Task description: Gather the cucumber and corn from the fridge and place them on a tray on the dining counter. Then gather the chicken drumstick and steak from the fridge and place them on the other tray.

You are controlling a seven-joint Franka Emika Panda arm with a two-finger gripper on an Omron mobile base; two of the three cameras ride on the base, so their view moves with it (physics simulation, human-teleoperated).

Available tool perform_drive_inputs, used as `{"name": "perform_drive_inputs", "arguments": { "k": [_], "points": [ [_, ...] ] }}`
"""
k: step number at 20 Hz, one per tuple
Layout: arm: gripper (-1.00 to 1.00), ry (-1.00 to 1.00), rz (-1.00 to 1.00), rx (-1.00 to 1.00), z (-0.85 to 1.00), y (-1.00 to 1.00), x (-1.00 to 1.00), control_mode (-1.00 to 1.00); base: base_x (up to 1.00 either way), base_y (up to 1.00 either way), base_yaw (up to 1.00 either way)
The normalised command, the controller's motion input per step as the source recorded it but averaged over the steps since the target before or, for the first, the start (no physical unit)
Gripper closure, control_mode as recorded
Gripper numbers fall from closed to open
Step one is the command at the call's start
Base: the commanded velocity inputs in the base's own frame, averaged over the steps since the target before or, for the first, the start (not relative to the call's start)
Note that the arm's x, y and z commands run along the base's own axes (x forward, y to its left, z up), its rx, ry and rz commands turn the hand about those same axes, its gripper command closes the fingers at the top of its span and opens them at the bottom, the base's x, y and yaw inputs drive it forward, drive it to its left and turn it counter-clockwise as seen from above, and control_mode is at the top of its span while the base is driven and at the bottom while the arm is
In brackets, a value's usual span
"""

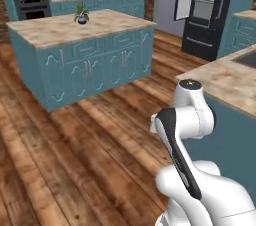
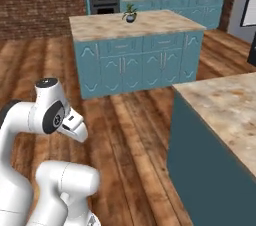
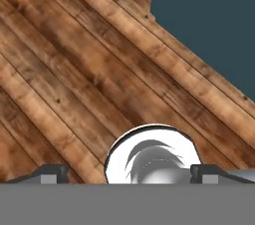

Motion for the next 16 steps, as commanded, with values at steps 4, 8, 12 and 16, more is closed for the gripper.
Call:
{"name": "perform_drive_inputs", "arguments": {
  "k": [4,8,12,16],
  "points": [
    [-1.00,0.00,0.00,0.00,0.00,0.00,0.00,1.00,1.00,0.90,-0.50],
    [-1.00,0.00,0.00,0.00,0.00,0.00,0.00,1.00,1.00,0.89,-0.50],
    [-1.00,0.00,0.00,0.00,0.00,0.00,0.00,1.00,1.00,0.88,-0.51],
    [-1.00,0.00,0.00,0.00,0.00,0.00,0.00,1.00,1.00,0.91,-0.52]
  ]
}}
